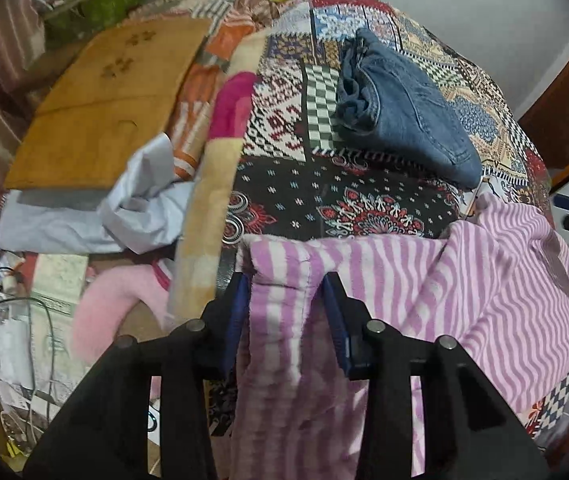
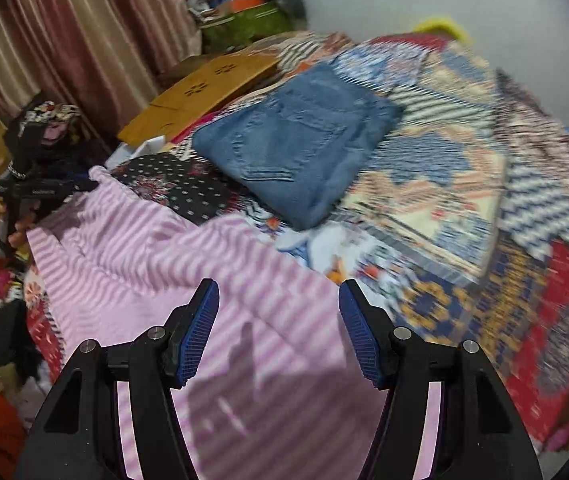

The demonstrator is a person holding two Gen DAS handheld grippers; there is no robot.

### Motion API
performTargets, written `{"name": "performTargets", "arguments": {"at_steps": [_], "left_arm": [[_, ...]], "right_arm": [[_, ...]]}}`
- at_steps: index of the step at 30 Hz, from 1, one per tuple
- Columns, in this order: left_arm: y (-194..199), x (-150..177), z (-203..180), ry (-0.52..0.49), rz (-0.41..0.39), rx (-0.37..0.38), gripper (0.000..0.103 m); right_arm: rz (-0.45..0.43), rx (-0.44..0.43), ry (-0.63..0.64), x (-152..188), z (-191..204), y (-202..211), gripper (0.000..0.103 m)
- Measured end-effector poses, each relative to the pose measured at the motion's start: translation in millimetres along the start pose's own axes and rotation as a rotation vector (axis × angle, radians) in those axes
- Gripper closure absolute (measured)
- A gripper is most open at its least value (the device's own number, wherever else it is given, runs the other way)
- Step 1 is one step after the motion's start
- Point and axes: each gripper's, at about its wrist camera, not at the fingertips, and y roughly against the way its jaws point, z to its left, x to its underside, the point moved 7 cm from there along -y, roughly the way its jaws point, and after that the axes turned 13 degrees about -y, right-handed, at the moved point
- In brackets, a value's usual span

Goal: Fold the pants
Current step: 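Grasp the pants edge with the left tool while the right tool grips the leg end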

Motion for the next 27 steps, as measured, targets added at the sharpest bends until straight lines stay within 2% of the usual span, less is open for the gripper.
{"name": "performTargets", "arguments": {"at_steps": [4, 8, 12, 16, 19, 20, 21, 24, 27], "left_arm": [[-5, -5, -5, -0.027, 0.014, 0.029, 0.064], [-6, -9, 0, -0.051, 0.04, -0.013, 0.064], [-5, -10, 1, -0.032, 0.04, 0.019, 0.063], [-10, -11, -8, -0.023, 0.056, 0.108, 0.063], [-11, -12, -15, -0.04, 0.057, 0.119, 0.063], [-11, -13, -17, -0.043, 0.055, 0.115, 0.063], [-12, -13, -18, -0.043, 0.054, 0.108, 0.07], [-13, -15, -20, -0.011, 0.035, 0.106, 0.073], [-14, -14, -24, 0.019, 0.024, 0.091, 0.086]], "right_arm": [[0.067, -0.055, 0.032, -10, 13, -35, 0.044], [0.13, -0.071, 0.053, -11, 22, -58, 0.044], [0.168, -0.084, 0.079, -6, 30, -72, 0.044], [0.206, -0.093, 0.106, 0, 36, -81, 0.045], [0.192, -0.077, 0.122, 0, 37, -81, 0.055], [0.187, -0.067, 0.118, 1, 36, -82, 0.062], [0.186, -0.059, 0.115, 1, 35, -84, 0.07], [0.182, -0.052, 0.102, -1, 31, -88, 0.086], [0.157, -0.045, 0.107, -2, 30, -84, 0.092]]}}
